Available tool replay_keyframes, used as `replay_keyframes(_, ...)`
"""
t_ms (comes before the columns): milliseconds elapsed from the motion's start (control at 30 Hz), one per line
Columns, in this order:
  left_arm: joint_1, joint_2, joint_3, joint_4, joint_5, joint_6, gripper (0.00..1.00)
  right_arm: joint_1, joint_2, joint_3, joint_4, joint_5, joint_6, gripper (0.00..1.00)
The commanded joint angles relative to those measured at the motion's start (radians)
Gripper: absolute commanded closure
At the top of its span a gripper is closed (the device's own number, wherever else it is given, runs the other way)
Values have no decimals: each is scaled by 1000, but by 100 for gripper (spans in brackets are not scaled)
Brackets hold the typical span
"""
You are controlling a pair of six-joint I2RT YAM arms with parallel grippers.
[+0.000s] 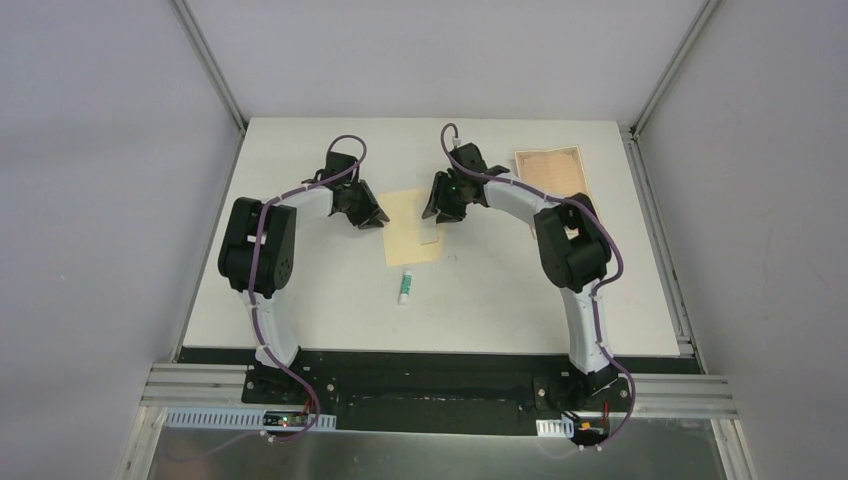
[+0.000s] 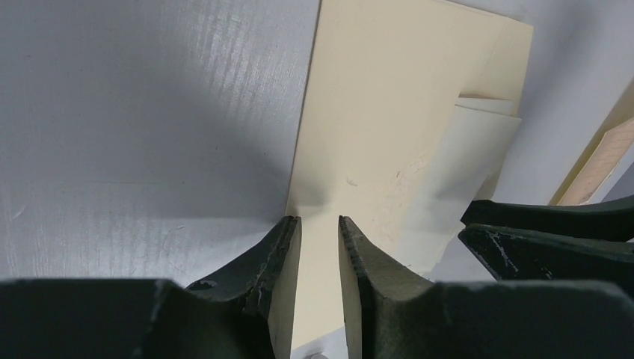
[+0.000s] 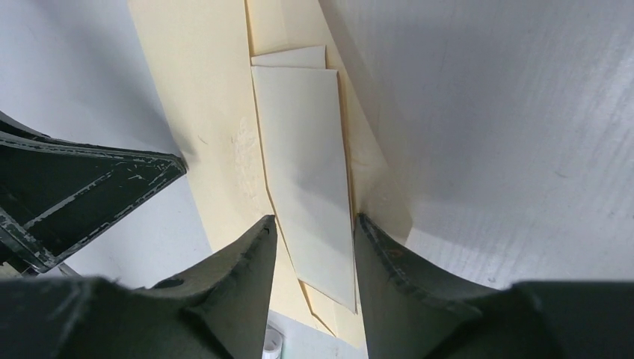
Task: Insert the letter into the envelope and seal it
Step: Place the letter in the envelope.
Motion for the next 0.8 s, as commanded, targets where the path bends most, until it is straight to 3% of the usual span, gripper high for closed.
replay_keyframes(0, -3, 26, 50, -29, -7, 27, 75, -3, -88, 11, -26, 55, -41, 55)
replay_keyframes(767, -3, 68, 59, -47, -32, 28, 75, -13, 20, 100, -71, 53, -94, 71)
